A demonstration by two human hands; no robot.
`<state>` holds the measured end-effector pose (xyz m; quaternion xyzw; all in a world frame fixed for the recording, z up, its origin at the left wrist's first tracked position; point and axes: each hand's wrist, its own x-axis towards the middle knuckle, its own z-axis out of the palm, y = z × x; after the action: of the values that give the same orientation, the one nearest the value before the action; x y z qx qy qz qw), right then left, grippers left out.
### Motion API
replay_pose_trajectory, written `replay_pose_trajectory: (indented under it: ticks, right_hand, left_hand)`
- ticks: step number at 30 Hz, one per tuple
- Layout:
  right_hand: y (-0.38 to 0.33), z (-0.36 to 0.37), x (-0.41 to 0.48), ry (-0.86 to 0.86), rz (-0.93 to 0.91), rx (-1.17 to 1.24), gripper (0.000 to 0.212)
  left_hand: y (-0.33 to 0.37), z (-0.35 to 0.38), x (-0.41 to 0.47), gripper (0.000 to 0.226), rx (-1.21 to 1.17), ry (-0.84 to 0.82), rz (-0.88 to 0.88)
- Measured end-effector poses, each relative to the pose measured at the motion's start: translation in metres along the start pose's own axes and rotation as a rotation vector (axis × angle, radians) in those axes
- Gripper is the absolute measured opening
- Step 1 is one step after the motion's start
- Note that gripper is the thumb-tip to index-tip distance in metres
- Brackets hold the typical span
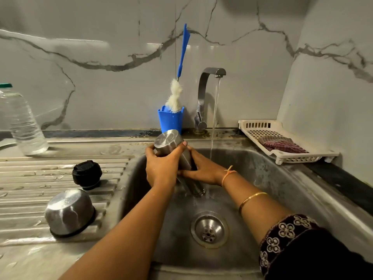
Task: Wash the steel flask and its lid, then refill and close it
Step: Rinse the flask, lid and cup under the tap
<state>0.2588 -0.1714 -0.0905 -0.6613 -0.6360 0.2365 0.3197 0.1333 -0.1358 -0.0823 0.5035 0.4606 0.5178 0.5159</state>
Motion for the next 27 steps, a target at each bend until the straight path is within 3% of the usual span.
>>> replay_pose_trajectory:
  ticks: [3, 6, 9, 13, 16, 23, 27]
  right_hand:
    - [0.004, 0.002, 0.0, 0.134, -0.051, 0.017, 0.09]
    - [0.016, -0.003, -0.003, 0.224, -0.024, 0.157, 0.08]
    - [0.027, -0.007, -0.002, 0.38, 0.114, 0.291, 0.071]
    - [0.04, -0.021, 0.001, 0.679, 0.338, 0.479, 0.069]
    - [0.043, -0.027, 0.0, 0.739, 0.353, 0.54, 0.06]
    - [0.028, -0.025, 0.001, 0.648, 0.27, 0.268, 0.067]
    - [0.025, -0.025, 0.003, 0.642, 0.176, -0.123, 0.073]
  left_hand:
    - [0.0, 0.002, 0.002, 0.077, -0.087, -0.083, 0.029]
    - [0.0, 0.006, 0.0, 0.065, -0.147, -0.284, 0.042]
    - [-0.003, 0.015, -0.002, 0.083, -0.102, -0.424, 0.053]
    - [-0.009, 0.017, 0.0, 0.067, 0.039, -0.321, 0.044]
    - [-0.014, 0.013, 0.007, 0.05, 0.058, -0.175, -0.006]
    - [-0.021, 0.015, 0.012, 0.042, 0.132, -0.144, -0.025]
    - [-0.018, 0.015, 0.01, 0.045, 0.102, -0.14, -0.016]
